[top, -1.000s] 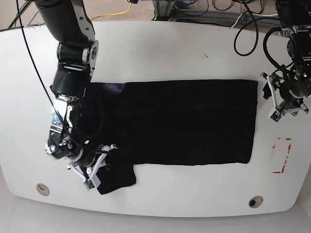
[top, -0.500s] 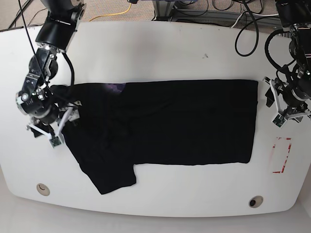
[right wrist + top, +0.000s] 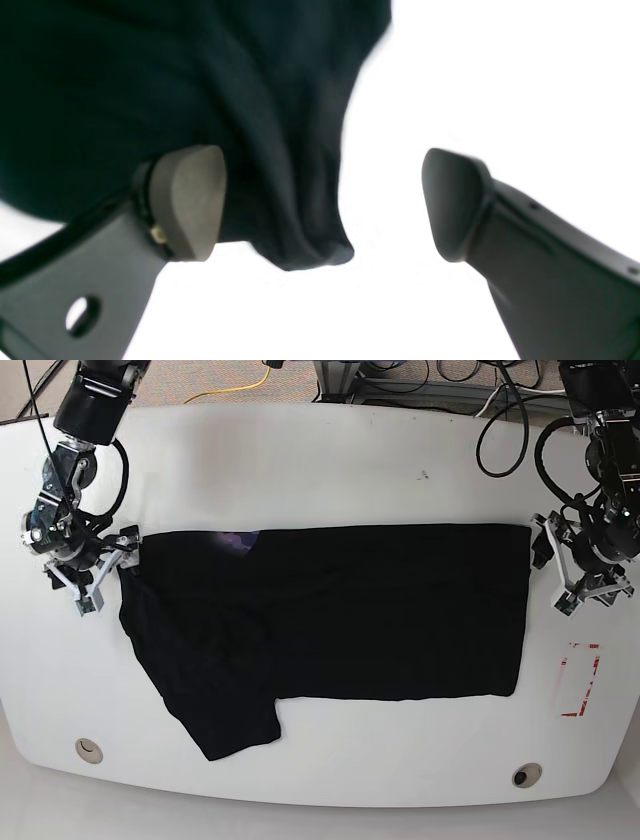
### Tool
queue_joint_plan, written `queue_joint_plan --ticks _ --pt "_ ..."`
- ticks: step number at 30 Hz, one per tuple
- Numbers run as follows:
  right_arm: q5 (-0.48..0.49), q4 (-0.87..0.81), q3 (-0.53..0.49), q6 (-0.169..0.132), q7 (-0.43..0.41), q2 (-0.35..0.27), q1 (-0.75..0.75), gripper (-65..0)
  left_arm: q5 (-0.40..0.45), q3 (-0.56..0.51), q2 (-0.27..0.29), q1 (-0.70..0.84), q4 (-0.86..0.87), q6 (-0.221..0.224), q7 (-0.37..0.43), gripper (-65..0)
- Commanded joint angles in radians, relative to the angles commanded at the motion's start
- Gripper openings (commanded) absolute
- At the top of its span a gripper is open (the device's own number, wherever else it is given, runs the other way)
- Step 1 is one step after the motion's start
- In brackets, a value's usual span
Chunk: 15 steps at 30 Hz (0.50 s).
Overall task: Layout the t-shirt on the table in an organized manner, then fold the t-shirt properly
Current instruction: 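Release the sleeve and raise the right gripper to the shirt corner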
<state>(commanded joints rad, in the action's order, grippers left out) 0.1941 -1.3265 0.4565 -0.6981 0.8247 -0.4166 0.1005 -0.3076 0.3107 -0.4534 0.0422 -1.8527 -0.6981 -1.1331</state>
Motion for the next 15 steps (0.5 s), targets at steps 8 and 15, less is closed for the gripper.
queue_joint_plan --ticks 8,15 --pt "0.000 0.124 0.000 0.000 -0.097 -0.015 0.000 -6.3 0.002 0.002 -0.003 0.006 0.000 0.000 0.002 -22.2" --pt "0.000 0.206 0.000 0.000 -0.144 -0.015 0.002 -44.2 0.002 0.002 -0.002 0.006 0.000 0.000 0.002 -22.2"
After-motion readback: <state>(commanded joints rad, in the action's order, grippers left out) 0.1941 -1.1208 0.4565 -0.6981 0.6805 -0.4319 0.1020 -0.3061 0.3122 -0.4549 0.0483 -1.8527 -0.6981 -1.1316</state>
